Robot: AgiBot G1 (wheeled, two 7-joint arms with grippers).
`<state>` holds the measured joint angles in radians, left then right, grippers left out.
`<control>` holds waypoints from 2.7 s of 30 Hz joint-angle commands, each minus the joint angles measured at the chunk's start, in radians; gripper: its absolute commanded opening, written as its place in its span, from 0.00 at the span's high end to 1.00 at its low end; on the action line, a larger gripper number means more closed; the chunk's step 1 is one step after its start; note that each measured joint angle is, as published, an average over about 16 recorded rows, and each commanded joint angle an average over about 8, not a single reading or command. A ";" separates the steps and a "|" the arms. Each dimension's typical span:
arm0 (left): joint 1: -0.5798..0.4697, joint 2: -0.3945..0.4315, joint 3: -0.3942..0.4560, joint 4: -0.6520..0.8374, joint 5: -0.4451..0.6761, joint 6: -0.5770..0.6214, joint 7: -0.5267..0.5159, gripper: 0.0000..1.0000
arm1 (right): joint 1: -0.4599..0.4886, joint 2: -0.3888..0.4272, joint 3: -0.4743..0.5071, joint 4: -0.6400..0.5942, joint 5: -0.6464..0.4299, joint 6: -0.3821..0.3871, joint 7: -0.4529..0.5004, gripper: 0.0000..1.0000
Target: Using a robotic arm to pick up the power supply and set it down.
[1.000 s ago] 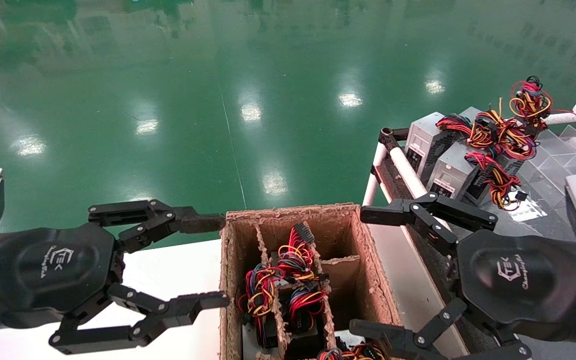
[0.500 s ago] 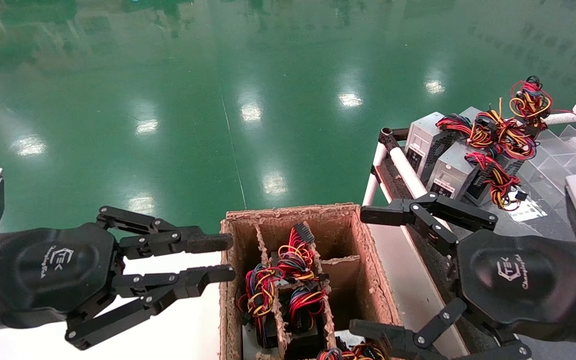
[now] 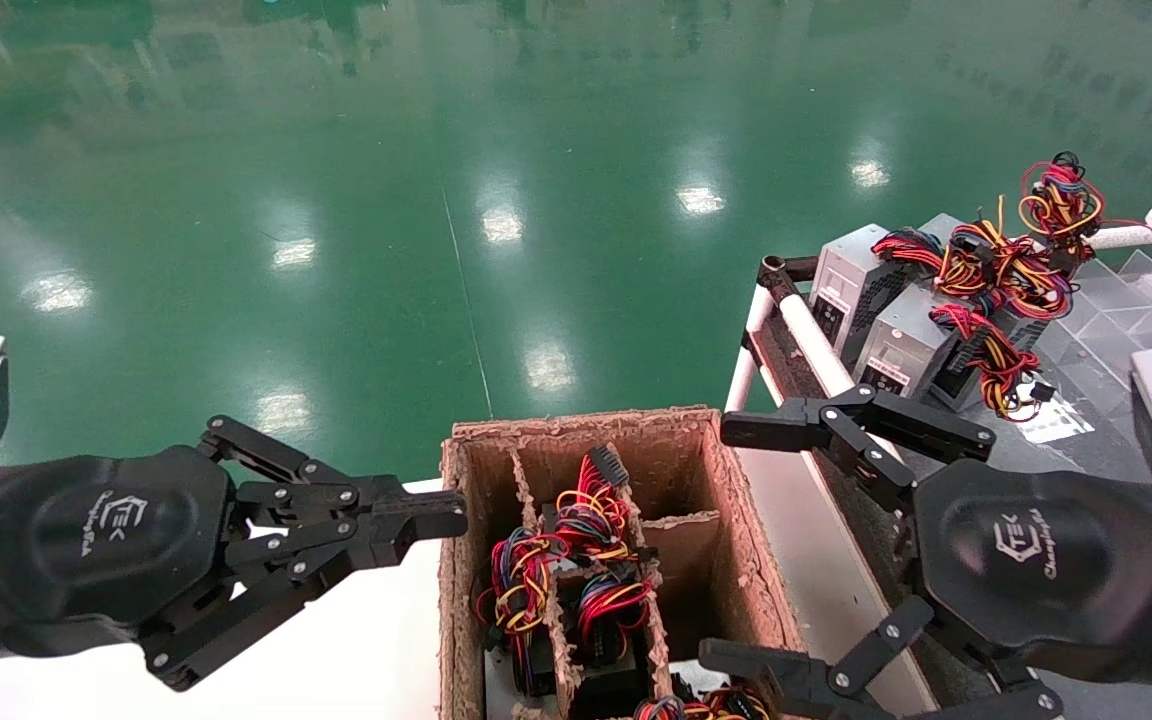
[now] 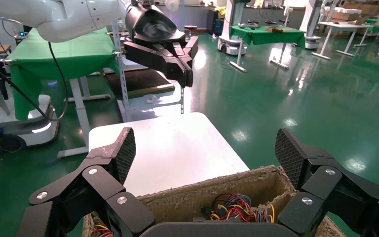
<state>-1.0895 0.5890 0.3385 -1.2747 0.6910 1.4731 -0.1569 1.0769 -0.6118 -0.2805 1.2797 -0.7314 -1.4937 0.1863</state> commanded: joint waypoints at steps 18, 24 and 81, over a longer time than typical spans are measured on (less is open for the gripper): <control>0.000 0.000 0.000 0.000 0.000 0.000 0.000 0.00 | 0.000 0.000 0.000 0.000 0.000 0.000 0.000 0.00; 0.000 0.000 0.000 0.000 0.000 0.000 0.000 0.00 | 0.000 0.000 0.000 0.000 0.000 0.000 0.000 0.00; -0.001 0.000 0.001 0.001 -0.001 0.000 0.001 0.00 | 0.310 -0.043 -0.478 0.011 -0.570 -0.003 0.129 1.00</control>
<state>-1.0901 0.5887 0.3397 -1.2741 0.6903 1.4730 -0.1562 1.3866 -0.6544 -0.7573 1.2878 -1.2969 -1.4988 0.3158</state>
